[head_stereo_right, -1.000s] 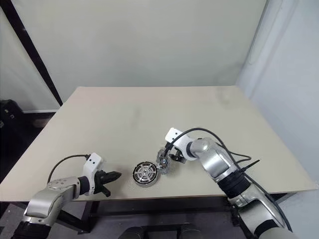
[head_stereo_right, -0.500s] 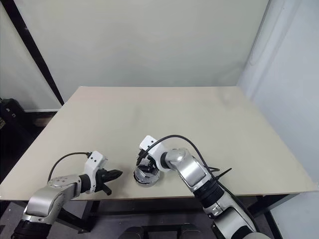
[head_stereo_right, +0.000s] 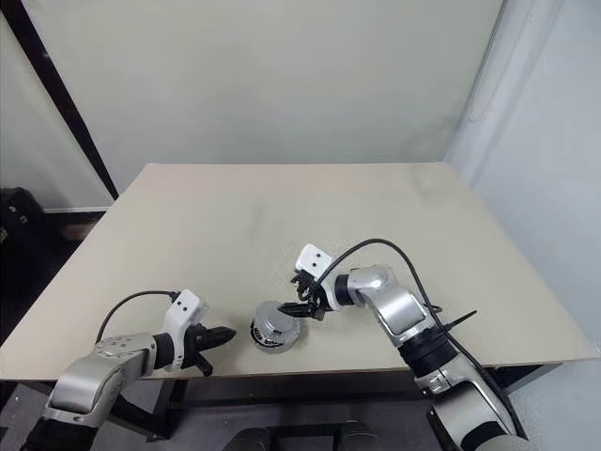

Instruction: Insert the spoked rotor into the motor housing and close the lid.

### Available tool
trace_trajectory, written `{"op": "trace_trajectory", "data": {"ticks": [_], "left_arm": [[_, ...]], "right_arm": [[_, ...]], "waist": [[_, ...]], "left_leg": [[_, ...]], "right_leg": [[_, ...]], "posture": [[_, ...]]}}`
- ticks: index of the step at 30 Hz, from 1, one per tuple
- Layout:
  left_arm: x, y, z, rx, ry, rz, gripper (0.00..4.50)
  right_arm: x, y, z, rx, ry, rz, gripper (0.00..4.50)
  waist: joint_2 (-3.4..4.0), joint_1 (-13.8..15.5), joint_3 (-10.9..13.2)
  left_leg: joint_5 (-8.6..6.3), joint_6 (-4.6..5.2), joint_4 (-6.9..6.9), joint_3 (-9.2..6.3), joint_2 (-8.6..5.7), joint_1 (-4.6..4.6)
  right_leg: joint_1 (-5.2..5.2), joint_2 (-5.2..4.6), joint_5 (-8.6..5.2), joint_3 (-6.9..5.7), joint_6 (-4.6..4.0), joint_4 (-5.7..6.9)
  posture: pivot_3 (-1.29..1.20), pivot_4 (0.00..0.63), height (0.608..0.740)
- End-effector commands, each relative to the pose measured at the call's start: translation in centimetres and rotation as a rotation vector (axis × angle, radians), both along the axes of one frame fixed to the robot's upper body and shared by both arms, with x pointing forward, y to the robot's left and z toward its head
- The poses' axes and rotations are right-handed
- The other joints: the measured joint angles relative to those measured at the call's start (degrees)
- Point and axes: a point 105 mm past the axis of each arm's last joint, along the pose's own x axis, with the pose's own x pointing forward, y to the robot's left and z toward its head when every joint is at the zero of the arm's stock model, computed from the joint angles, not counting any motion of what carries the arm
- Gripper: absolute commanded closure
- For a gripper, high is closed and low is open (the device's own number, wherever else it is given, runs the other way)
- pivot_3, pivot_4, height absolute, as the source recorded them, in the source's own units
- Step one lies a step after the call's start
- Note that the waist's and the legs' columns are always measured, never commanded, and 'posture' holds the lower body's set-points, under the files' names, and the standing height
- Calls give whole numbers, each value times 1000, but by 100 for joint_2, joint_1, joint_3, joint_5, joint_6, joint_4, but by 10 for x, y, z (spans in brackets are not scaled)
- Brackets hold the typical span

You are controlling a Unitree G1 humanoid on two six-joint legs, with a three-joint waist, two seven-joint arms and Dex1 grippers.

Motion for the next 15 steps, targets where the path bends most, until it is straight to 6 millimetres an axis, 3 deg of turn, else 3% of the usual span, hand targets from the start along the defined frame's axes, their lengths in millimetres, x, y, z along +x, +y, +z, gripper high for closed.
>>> {"op": "trace_trajectory", "data": {"ticks": [1, 7, 11, 15], "left_arm": [[2, -5, 12, -6, -43, -41, 4500], [1, -1, 15, 10, -44, -47, 4500], [1, 3, 17, 21, -49, -42, 4500], [1, 4, 18, 24, -50, -39, 4500]], "right_arm": [[-5, 5, 6, 57, -10, 77, 893], [-6, 10, -4, 35, 12, 89, 893], [-10, 11, -8, 19, 45, 115, 26], [-8, 11, -8, 25, 24, 115, 26]], "waist": [[0, 1, 0], [0, 1, 0], [0, 3, 0], [0, 1, 0]], "left_leg": [[0, 0, 0, 0, 0, 0], [0, 0, 0, 0, 0, 0], [0, 0, 2, -1, -1, 0], [0, 0, 2, 0, -1, 0]], "right_leg": [[0, 0, 0, 0, 0, 0], [1, 0, 0, 0, 0, 1], [3, 0, 0, 1, 0, 1], [3, 0, 0, 1, 0, 1]], "posture": [[0, 0, 740], [0, 0, 740], [0, 0, 740], [0, 0, 740]]}}
